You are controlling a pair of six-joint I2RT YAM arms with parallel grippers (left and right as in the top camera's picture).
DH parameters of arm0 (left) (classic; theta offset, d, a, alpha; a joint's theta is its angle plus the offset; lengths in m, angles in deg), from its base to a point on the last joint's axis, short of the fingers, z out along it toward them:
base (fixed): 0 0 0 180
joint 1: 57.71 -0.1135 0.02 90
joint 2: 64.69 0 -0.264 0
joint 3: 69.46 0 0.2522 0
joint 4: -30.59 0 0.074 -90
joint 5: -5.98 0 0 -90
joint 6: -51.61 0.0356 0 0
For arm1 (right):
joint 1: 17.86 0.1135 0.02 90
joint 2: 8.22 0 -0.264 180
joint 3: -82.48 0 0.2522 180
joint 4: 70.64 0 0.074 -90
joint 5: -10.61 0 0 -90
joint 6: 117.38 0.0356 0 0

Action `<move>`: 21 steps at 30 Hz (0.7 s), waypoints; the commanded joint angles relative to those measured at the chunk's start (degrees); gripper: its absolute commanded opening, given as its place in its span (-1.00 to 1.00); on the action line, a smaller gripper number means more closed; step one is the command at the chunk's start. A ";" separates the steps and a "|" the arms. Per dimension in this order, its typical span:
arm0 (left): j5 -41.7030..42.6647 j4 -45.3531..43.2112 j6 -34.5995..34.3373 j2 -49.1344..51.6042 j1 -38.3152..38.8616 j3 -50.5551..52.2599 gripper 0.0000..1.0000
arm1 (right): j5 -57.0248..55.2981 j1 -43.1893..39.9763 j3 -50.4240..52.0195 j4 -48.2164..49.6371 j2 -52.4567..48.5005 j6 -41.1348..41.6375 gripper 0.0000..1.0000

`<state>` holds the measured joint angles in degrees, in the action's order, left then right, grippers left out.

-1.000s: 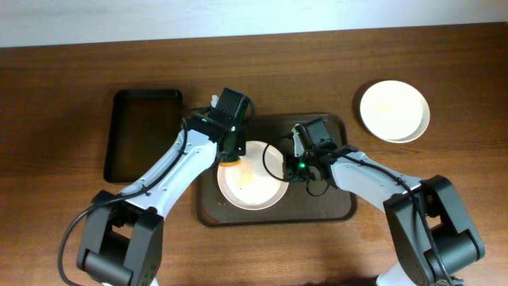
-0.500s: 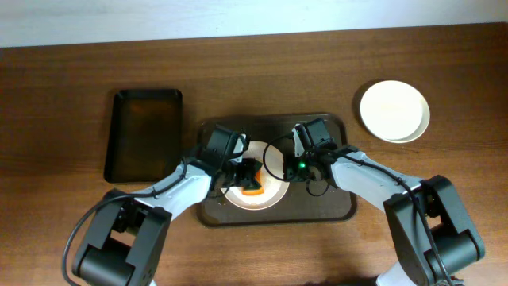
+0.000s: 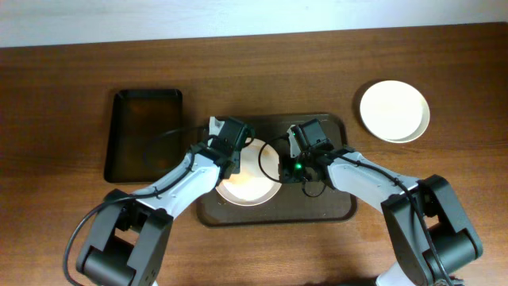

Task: Clean dirty plates on tray and stack at the side
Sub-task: 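Scrub the last plate with the sponge in the left gripper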

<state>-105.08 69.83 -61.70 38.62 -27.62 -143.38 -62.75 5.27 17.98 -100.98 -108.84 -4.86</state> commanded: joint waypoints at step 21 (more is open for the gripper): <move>28.06 8.94 -0.20 1.84 -0.24 -2.64 -1.00 | -3.74 -0.70 0.92 -1.99 -1.44 -0.61 -0.92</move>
<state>-75.90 78.90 -61.59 38.79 -27.77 -146.27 -63.43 4.94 17.91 -102.11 -108.82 -5.12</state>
